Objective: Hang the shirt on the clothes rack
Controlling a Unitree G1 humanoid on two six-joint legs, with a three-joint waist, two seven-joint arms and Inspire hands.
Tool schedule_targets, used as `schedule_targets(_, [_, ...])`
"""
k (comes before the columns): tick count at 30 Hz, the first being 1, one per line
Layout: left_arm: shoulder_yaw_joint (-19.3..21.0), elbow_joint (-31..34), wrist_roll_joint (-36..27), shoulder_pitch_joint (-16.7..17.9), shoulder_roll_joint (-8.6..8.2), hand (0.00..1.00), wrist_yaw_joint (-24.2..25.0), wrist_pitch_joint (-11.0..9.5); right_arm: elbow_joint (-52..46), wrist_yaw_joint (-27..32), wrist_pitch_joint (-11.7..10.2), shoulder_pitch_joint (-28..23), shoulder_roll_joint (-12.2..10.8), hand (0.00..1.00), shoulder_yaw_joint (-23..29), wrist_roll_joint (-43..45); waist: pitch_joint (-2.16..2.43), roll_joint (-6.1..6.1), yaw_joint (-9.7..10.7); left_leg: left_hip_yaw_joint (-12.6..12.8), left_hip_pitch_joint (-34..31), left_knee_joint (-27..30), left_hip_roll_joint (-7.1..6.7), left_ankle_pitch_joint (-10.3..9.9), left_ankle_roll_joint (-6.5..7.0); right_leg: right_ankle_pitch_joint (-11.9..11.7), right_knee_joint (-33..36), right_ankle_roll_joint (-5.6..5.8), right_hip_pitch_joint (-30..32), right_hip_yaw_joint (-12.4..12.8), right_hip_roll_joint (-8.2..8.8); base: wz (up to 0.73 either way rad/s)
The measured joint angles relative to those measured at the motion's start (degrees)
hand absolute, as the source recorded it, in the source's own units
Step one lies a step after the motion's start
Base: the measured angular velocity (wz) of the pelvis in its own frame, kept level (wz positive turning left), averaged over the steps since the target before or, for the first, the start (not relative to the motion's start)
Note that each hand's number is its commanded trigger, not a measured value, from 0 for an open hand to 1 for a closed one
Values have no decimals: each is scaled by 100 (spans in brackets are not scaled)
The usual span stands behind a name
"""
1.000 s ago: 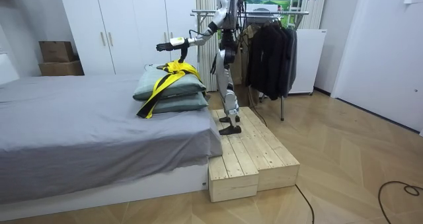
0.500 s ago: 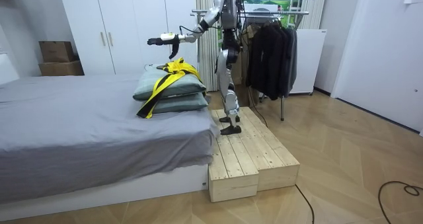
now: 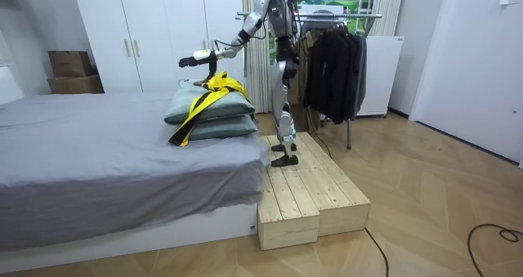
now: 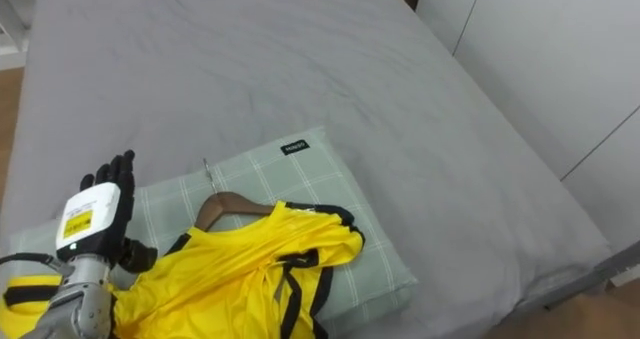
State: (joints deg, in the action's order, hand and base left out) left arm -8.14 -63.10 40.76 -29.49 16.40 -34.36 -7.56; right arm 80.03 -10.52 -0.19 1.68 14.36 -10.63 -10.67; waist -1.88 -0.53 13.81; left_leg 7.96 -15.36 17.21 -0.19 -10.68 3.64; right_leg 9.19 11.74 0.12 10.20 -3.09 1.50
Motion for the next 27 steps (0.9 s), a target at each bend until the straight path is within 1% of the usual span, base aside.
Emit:
schedule_targets(2, [-33, -3, -49, 0, -12, 0, 25, 0, -2, 44, 31, 66, 0, 0, 0, -14, -11, 6, 3, 2, -40, 32, 5, 0, 0, 0, 3, 0, 27, -6, 0, 0])
schedule_targets(7, [-133, -4, -64, 0, -10, 0, 29, 0, -47, 125, 33, 196, -3, 0, 6, -30, -20, 17, -2, 29, -52, 33, 35, 0, 0, -1, 79, -2, 88, -4, -15, -3])
schedule_targets(12, [-433, -133, -69, 4, -16, 0, 121, 3, -215, 118, 3, 294, -7, 0, 6, -126, -21, 18, -3, 19, 18, -49, 38, 4, -6, -1, 92, -3, 60, -17, -26, 1])
schedule_targets(15, [-545, -132, -114, 37, -28, 0, 130, 3, -218, 115, -26, 348, -19, 0, 6, -127, -24, 24, -23, 15, 51, -109, 37, 6, -10, -7, 92, -11, 58, -19, -31, 1])
schedule_targets(18, [-590, -132, -308, 51, -30, 0, 131, 2, -214, 115, -64, 366, -35, 0, 4, -174, -27, 42, -26, 14, 103, -210, 29, 53, -20, -11, 91, -16, 58, -17, -26, 0])
schedule_targets(21, [-589, -131, -309, 65, -30, 0, 132, 0, -210, 116, -114, 365, -49, 0, 6, -237, -25, 79, -31, 30, 135, -240, 32, 91, -43, -12, 89, -17, 49, -14, -27, 0])
schedule_targets(25, [-589, -117, -306, 121, -29, 0, 137, -10, -222, 124, -137, 354, -51, 0, 8, -232, -19, 95, -25, 49, 215, -231, 44, 114, -67, -11, 81, -17, -36, -32, -35, -4])
schedule_targets(27, [-588, -103, -306, 156, -29, 0, 137, -62, -295, 117, -166, 320, -56, 0, 10, -230, -17, 101, -26, 49, 214, -230, 46, 119, -74, -11, 80, -17, -36, -38, -37, 0])
